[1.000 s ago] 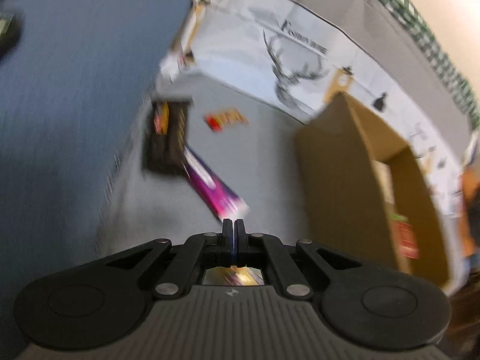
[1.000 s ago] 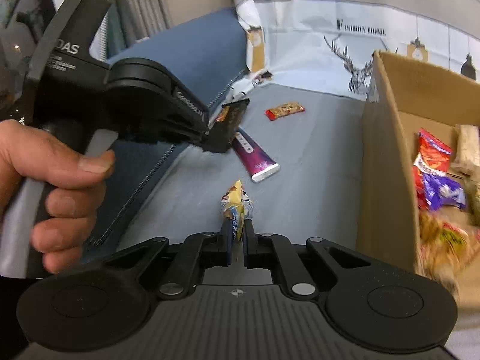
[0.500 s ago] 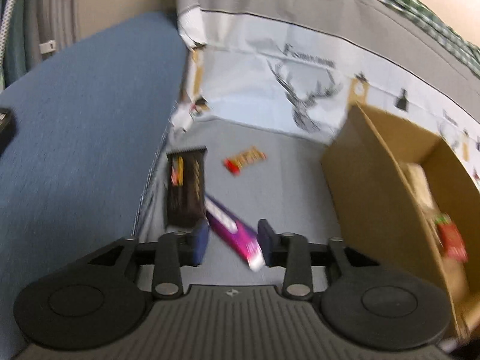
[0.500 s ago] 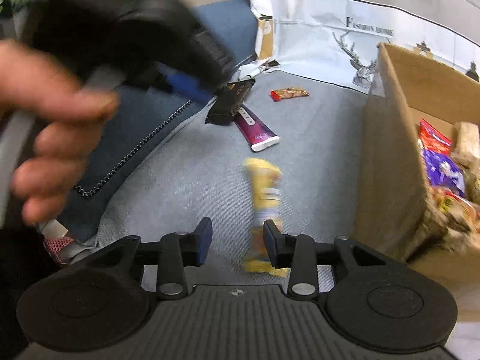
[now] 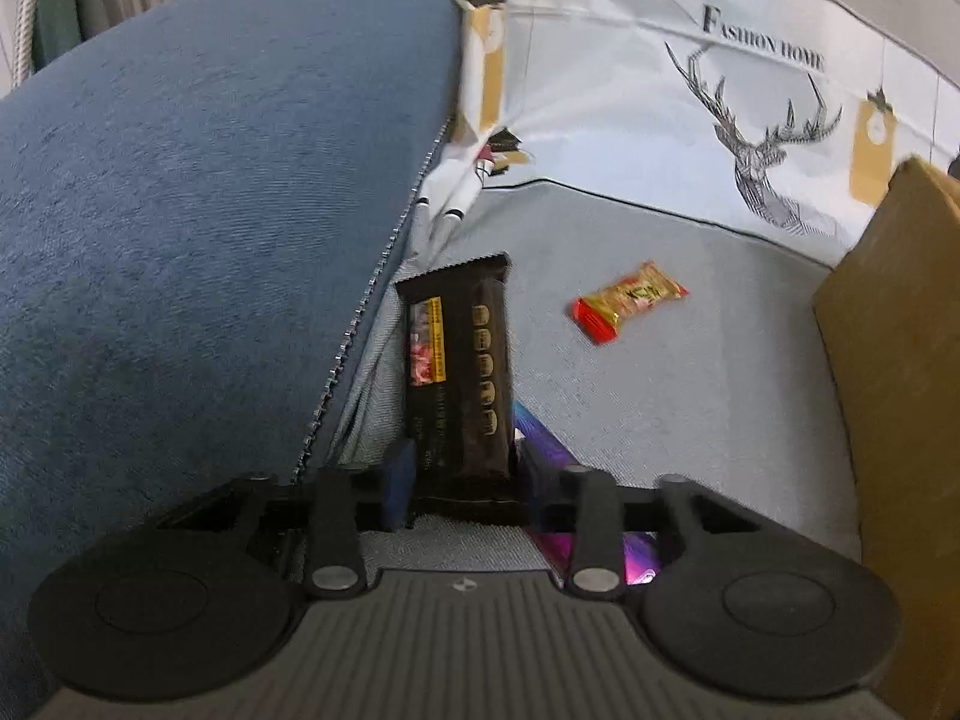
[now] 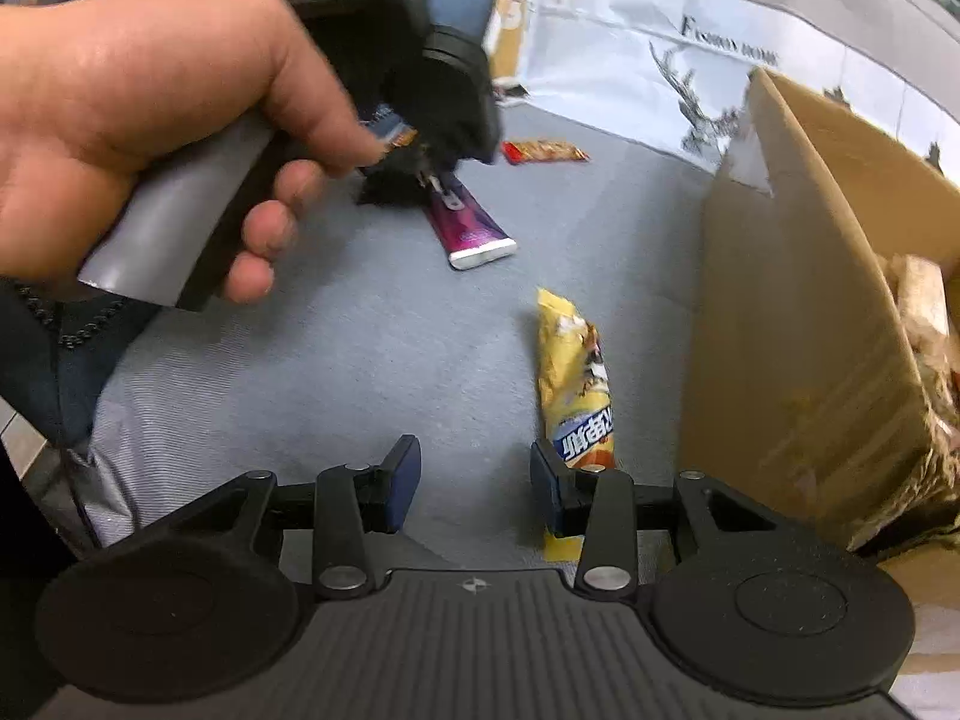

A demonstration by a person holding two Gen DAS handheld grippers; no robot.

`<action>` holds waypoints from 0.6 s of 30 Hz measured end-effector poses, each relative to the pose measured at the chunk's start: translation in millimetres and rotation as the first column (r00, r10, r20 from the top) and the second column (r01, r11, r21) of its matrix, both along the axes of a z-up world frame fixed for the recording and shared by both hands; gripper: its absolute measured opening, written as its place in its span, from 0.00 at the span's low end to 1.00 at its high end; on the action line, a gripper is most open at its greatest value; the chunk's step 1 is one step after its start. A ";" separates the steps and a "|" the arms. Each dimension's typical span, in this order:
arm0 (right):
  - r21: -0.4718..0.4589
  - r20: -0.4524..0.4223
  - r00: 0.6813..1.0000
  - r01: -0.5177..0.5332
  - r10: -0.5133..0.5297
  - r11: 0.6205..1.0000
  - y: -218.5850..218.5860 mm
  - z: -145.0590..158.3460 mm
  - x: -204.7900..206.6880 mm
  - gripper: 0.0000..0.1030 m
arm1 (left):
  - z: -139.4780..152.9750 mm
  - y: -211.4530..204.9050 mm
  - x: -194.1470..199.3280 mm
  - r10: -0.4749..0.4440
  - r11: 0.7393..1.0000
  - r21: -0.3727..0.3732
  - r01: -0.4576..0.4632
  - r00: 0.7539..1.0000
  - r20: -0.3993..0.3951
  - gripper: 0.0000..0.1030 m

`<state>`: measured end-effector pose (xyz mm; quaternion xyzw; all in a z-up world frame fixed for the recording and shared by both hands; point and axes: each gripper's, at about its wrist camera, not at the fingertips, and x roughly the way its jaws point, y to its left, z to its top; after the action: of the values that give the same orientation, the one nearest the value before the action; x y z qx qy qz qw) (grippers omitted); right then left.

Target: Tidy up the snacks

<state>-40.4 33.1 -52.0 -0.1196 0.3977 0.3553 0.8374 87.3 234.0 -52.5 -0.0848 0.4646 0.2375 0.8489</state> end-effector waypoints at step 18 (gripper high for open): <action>0.065 0.045 0.999 -0.031 0.028 0.997 -8.5 16.2 -6.9 0.02 | 35.6 -13.5 -113.0 -0.121 0.905 -0.411 0.110 0.993 -0.002 0.24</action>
<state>-47.3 24.6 -35.8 -0.1056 0.3653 0.3779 0.8442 -25.6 220.5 -16.8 -0.2300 0.5197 0.0851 0.8184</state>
